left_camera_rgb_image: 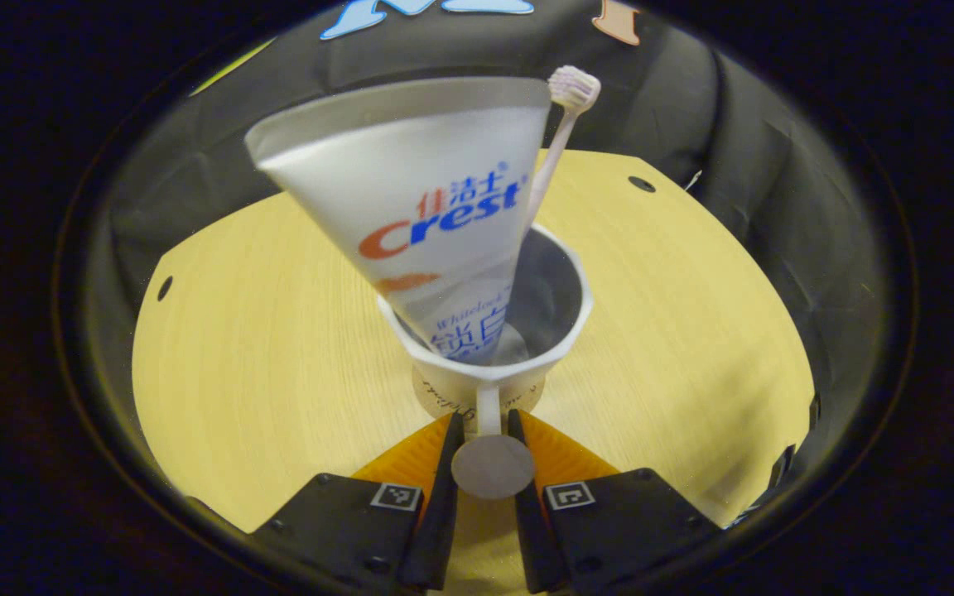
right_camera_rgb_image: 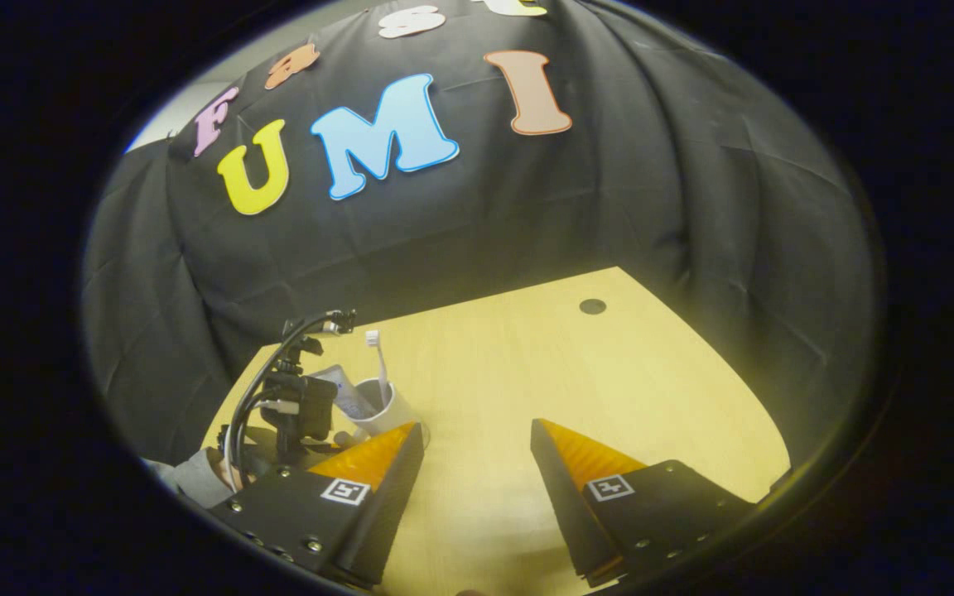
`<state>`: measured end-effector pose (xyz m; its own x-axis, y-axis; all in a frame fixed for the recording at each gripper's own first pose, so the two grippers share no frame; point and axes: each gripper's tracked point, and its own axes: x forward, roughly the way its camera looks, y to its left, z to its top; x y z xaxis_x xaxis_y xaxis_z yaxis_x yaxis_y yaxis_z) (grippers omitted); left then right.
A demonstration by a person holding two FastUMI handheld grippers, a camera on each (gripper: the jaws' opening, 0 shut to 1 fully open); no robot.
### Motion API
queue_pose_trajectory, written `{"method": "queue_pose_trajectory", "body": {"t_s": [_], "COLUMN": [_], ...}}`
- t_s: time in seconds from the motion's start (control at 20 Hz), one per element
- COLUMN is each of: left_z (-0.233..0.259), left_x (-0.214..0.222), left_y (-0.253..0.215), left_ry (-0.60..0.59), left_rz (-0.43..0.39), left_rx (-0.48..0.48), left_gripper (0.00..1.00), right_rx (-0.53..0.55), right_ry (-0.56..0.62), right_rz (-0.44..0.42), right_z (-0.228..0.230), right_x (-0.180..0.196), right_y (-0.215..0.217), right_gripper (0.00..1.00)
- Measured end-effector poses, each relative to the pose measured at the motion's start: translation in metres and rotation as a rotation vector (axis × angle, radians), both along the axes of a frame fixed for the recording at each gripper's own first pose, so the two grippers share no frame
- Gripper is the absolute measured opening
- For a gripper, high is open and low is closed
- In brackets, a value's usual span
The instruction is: Put the toothbrush and toothpaste on the desktop into the cup, then pick up the cup and place it on the coaster on the desktop.
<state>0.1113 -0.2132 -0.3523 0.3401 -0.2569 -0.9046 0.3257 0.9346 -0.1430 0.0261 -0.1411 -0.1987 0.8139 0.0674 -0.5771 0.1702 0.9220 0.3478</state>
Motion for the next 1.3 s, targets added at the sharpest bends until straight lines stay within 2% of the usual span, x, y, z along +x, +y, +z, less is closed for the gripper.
{"method": "queue_pose_trajectory", "body": {"t_s": [0.05,0.2,0.25,0.35,0.4,0.45,0.5,0.85,1.1,1.3], "left_z": [0.004,0.024,0.031,0.048,0.058,0.07,0.082,0.204,0.3,0.345], "left_x": [-0.001,0.01,0.01,0.01,0.01,0.009,0.009,-0.011,-0.033,-0.053], "left_y": [-0.003,-0.005,-0.006,-0.004,-0.003,-0.001,0.003,0.048,0.087,0.118], "left_ry": [-0.008,-0.089,-0.111,-0.152,-0.172,-0.2,-0.234,-0.55,-0.769,-0.908], "left_rz": [0.008,0.029,0.032,0.046,0.055,0.069,0.083,0.219,0.267,0.321], "left_rx": [-0.015,-0.038,-0.049,-0.076,-0.093,-0.107,-0.119,-0.199,-0.185,-0.177], "left_gripper": [0.48,0.88,0.86,0.92,0.92,0.86,0.92,0.92,0.91,0.91], "right_rx": [0.001,0.0,0.0,-0.007,-0.012,-0.018,-0.026,-0.087,-0.188,-0.264], "right_ry": [0.001,0.003,0.002,-0.007,-0.017,-0.031,-0.049,-0.252,-0.406,-0.503], "right_rz": [0.002,0.016,0.024,0.045,0.057,0.066,0.075,0.159,0.16,0.149], "right_z": [0.0,-0.001,-0.001,0.002,0.006,0.01,0.016,0.069,0.115,0.141], "right_x": [-0.001,-0.001,-0.002,-0.001,0.001,0.002,0.004,0.016,0.019,0.018], "right_y": [0.0,0.004,0.006,0.011,0.014,0.017,0.019,0.051,0.071,0.083], "right_gripper": [0.8,0.79,0.8,0.8,0.8,0.8,0.8,0.8,0.8,0.79]}}
